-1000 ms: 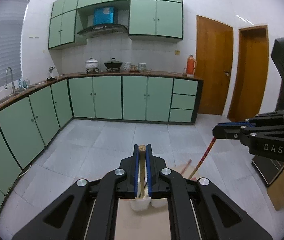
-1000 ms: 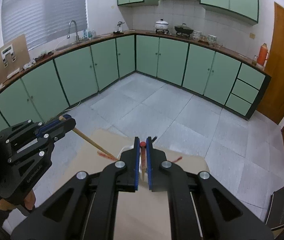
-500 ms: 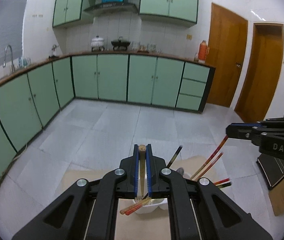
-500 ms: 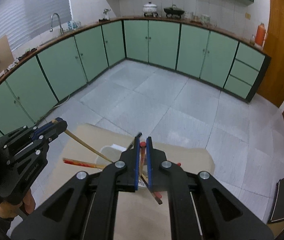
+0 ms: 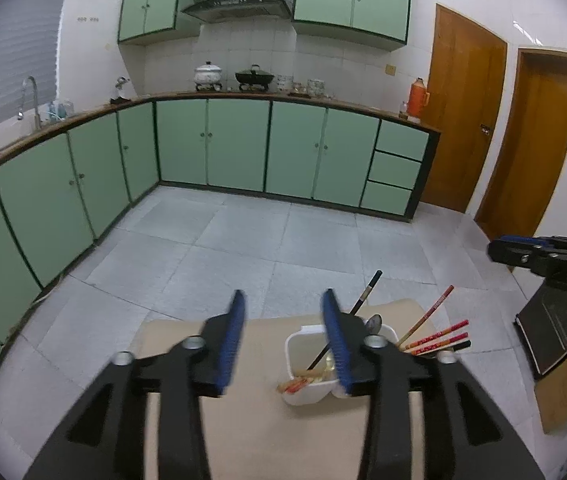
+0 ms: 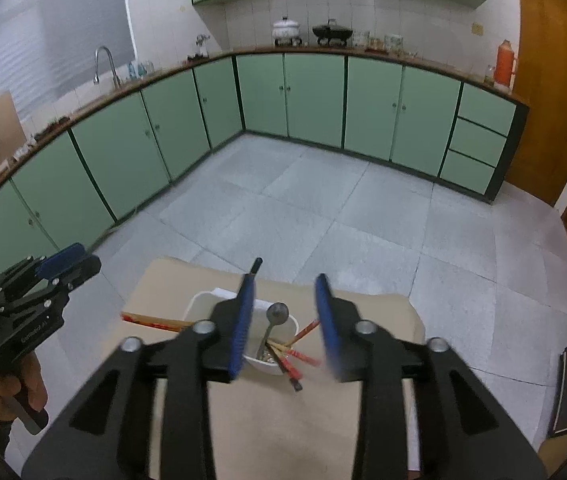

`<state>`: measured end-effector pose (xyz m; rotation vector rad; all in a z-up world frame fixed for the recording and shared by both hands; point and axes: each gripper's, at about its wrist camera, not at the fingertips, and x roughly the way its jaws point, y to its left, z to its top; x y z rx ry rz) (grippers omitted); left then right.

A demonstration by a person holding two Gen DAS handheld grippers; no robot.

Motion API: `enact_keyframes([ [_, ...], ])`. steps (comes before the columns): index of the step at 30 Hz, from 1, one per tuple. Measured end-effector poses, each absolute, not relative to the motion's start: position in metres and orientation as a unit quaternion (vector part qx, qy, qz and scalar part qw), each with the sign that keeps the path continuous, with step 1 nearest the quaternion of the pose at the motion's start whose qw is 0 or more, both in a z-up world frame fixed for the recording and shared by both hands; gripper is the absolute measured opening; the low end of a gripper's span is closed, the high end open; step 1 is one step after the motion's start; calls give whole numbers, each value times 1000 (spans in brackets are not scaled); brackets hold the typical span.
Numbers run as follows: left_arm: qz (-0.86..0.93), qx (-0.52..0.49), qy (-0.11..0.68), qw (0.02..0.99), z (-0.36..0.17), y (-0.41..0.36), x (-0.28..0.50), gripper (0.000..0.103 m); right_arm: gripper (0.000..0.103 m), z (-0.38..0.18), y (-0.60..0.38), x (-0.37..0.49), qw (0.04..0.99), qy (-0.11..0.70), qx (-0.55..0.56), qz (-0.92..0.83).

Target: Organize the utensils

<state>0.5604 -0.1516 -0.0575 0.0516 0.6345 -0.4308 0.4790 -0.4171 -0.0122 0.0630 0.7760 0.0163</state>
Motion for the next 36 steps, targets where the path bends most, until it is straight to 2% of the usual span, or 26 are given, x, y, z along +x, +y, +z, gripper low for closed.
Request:
enact_keyframes([
  [1, -207, 26, 310, 928, -55, -149, 556, 57, 45, -9, -417, 471, 928, 372, 32, 9],
  [3, -205, 24, 313, 927, -49, -141, 544, 67, 60, -3, -415, 454, 933, 360, 31, 11],
  [4, -203, 26, 315, 927, -48, -137, 535, 70, 64, -1, -412, 439, 936, 351, 28, 10],
  [6, -203, 32, 311, 928, -44, -129, 518, 77, 81, 1, -409, 418, 940, 340, 24, 7],
  [9, -190, 48, 296, 935, -39, -113, 484, 88, 90, 1, -405, 376, 951, 309, 23, 3],
  [12, -189, 44, 283, 939, -38, -96, 447, 97, 93, -9, -394, 322, 961, 276, 2, -8],
  [22, -185, 38, 276, 943, -62, -54, 329, 97, 96, -59, -354, 183, 970, 242, -5, -27],
  [36, -155, 28, 272, 949, -82, -33, 218, 97, 97, -92, -313, 96, 970, 243, 6, -26],
])
